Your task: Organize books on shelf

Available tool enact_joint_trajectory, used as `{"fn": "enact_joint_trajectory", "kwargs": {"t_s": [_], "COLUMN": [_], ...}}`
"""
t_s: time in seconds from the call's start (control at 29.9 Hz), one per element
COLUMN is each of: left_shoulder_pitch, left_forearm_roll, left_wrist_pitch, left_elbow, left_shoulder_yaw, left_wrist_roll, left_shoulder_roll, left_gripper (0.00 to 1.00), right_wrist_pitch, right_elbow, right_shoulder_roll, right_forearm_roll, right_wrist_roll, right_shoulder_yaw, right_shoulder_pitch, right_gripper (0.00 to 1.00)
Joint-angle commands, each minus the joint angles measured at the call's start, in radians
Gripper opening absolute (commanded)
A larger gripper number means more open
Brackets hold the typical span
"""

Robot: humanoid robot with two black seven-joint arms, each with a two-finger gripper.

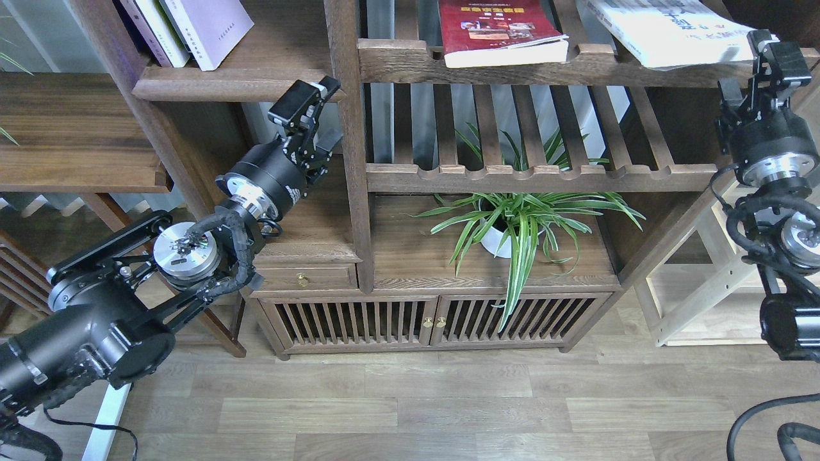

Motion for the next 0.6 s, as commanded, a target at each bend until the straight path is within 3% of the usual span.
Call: {"fn": "enact_joint_trajectory", "kwargs": {"t_s": [0.0, 0.3, 0.57], "left_shoulder_pitch": [0.001, 0.002, 0.002], "left_forearm_roll": [-0.019, -0.047, -0.045], "left_wrist_pitch": [0.042, 0.085, 0.086], "left_elbow": [-0.013, -0.017, -0.016], "left_shoulder_yaw": [-0.013, -0.022, -0.030], "left_wrist_roll": [0.003, 0.001, 0.001], "left_shoulder_roll": [-0.011, -0.026, -0.023], "left_gripper": [0.94, 0.94, 0.94], "right_wrist_pitch": [-0.030, -0.156, -0.173], "right_elbow": [0.000, 0.000, -0.001], "right_shoulder_roll": [0.000, 0.011, 0.020], "right_forearm_roll": [0.001, 0.009, 0.009], "right_wrist_roll": [-0.003, -0.005, -0.015], "right_shoulder_yaw": [0.000, -0.002, -0.031], "right_shoulder_pitch": [0.027, 0.088, 0.108], "right_gripper": [0.82, 0.83, 0.83]}}
